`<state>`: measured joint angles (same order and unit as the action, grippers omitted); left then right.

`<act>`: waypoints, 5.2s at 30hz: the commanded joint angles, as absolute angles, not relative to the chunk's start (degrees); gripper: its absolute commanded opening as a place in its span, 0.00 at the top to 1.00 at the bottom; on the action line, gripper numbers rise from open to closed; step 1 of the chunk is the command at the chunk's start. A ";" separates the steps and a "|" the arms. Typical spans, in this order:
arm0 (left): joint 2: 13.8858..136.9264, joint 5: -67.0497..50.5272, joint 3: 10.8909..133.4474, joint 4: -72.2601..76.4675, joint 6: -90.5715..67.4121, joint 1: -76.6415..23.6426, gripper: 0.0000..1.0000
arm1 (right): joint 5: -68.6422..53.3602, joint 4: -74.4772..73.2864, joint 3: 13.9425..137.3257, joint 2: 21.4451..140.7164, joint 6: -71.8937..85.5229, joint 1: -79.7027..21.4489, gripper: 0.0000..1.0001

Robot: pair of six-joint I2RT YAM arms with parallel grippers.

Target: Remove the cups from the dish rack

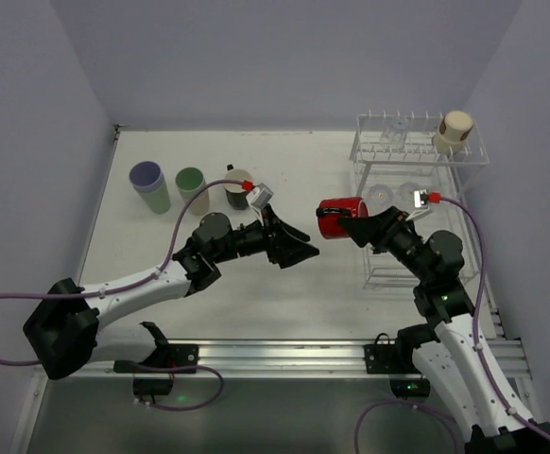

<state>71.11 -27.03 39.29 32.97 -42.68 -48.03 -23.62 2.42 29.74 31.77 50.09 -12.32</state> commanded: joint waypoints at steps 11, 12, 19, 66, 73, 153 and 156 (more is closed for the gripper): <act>74.44 -23.12 38.14 52.55 -47.99 -49.57 0.35 | -31.55 28.02 24.88 36.47 62.40 -21.35 0.59; 74.62 -23.03 38.06 53.25 -47.99 -49.66 0.43 | -31.47 28.91 24.61 36.91 62.92 -22.40 0.59; 70.58 -18.99 37.00 48.89 -44.57 -49.66 1.00 | -28.31 32.69 21.89 38.32 65.04 -24.52 0.24; 128.41 8.26 114.35 -41.40 -8.09 -38.50 0.54 | 17.74 -19.60 36.21 34.18 28.21 -23.91 0.16; 122.27 7.65 111.02 -36.76 -9.66 -38.50 0.28 | 24.96 -16.01 40.59 47.27 27.42 -20.66 0.27; 73.13 -25.40 35.78 49.39 -49.66 -47.37 0.33 | -25.39 45.69 18.02 42.18 62.57 -23.81 0.71; 72.43 -24.00 35.16 50.80 -49.40 -47.29 0.46 | -26.01 50.35 16.96 46.12 64.95 -24.69 0.71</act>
